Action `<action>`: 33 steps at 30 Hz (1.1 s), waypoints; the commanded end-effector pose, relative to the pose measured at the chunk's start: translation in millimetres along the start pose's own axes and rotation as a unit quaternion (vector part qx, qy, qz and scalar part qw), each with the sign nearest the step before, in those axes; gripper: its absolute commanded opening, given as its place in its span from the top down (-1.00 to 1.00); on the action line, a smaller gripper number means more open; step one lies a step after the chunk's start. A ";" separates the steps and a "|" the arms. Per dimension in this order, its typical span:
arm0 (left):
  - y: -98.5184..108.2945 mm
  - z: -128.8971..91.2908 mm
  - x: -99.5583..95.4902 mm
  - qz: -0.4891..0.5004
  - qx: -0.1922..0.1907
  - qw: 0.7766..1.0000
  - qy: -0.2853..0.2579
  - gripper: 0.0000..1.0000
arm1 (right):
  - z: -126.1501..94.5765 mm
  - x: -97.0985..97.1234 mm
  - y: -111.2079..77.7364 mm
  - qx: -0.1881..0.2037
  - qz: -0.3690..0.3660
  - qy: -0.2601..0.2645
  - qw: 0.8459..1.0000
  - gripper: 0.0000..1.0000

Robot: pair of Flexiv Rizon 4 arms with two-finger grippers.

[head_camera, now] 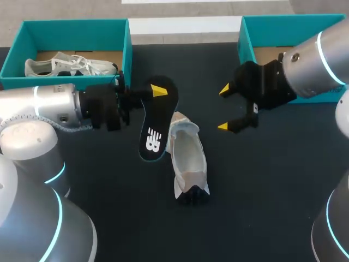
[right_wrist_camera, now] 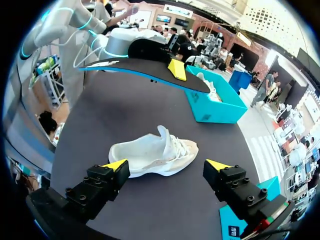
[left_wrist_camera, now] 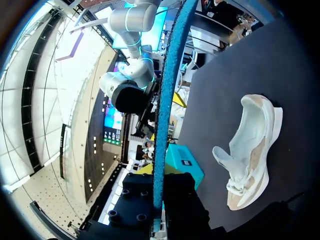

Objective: Take the shoe out of the shoebox, open the shoe tongue, remove and reinsert the insole, then place the shoe into the shoebox

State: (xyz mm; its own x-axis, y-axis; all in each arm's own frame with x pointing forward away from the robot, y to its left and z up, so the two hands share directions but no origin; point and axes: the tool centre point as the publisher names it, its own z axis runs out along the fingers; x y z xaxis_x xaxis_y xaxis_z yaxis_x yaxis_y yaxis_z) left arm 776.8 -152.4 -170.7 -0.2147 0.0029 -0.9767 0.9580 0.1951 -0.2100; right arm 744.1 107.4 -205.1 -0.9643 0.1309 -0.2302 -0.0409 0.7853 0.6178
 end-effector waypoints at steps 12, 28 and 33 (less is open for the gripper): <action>-47.2 -2.1 24.0 -0.150 0.071 0.986 0.005 1.00 | 20.1 7.0 -33.9 0.043 -0.040 -0.030 0.998 -1.00; -98.3 -14.2 57.9 -0.244 0.087 0.966 -0.002 1.00 | 54.6 36.5 -67.5 0.048 -0.047 0.011 0.998 -1.00; -103.1 -9.1 77.0 -0.268 0.096 0.959 -0.013 1.00 | 69.0 42.6 -72.2 0.043 -0.071 0.039 0.996 -1.00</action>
State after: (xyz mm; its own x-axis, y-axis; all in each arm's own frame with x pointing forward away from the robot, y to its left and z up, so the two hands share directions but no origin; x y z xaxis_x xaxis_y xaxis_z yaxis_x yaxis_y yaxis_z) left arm 663.9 -160.1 -212.7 -0.6846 -0.0472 -0.7274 0.7287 -0.0182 -0.6846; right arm 716.6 92.6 -300.3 -0.9673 -0.0137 -0.2532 -0.1437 0.8523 0.5029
